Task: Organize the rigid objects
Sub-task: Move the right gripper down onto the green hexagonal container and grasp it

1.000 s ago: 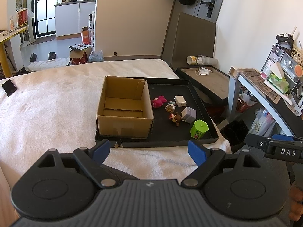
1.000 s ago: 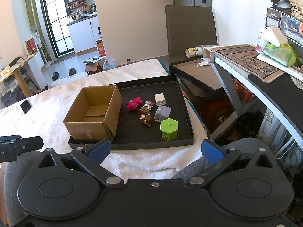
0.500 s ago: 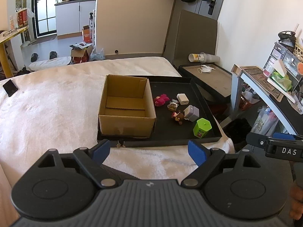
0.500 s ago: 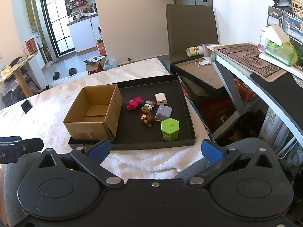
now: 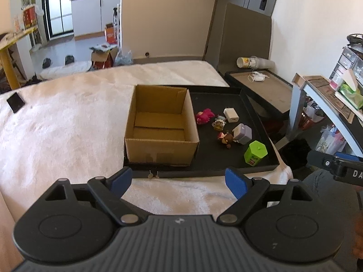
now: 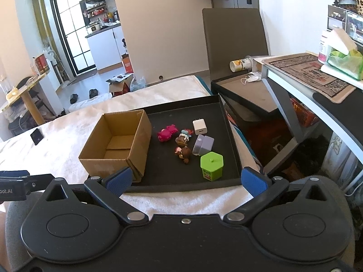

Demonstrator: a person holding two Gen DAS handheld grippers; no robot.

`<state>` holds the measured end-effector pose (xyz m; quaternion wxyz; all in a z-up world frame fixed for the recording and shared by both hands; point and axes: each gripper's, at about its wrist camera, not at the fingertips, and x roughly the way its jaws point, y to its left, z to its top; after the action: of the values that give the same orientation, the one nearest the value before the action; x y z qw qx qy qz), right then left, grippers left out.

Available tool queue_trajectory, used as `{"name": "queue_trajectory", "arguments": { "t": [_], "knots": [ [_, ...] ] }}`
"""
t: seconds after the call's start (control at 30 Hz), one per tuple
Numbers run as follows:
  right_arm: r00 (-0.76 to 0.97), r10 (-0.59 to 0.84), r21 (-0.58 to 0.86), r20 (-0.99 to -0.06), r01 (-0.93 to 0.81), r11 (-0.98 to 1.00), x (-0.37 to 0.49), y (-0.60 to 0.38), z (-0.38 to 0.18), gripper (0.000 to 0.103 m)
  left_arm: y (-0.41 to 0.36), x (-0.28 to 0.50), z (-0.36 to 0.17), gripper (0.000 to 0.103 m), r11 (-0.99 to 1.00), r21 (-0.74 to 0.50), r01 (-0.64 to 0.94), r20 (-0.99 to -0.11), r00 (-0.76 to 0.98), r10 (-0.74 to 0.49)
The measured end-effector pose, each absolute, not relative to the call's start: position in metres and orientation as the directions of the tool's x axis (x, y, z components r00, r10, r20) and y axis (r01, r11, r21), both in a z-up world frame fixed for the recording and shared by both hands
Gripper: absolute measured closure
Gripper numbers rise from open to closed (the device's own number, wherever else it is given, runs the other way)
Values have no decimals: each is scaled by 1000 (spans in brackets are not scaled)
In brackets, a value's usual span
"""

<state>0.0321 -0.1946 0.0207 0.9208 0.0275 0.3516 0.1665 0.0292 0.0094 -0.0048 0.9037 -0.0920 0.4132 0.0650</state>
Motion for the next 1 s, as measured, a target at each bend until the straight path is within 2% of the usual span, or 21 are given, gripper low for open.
{"name": "queue_trajectory", "arguments": {
  "t": [0.43, 1.0],
  "knots": [
    [655, 354, 223, -667, -277, 935, 75, -211, -3, 0, 28, 69, -25, 15, 965, -79, -250, -817, 571, 81],
    [557, 362, 278, -747, -232, 932, 127, -212, -35, 0, 61, 126, -55, 15, 959, -82, -270, -885, 462, 54]
  ]
}}
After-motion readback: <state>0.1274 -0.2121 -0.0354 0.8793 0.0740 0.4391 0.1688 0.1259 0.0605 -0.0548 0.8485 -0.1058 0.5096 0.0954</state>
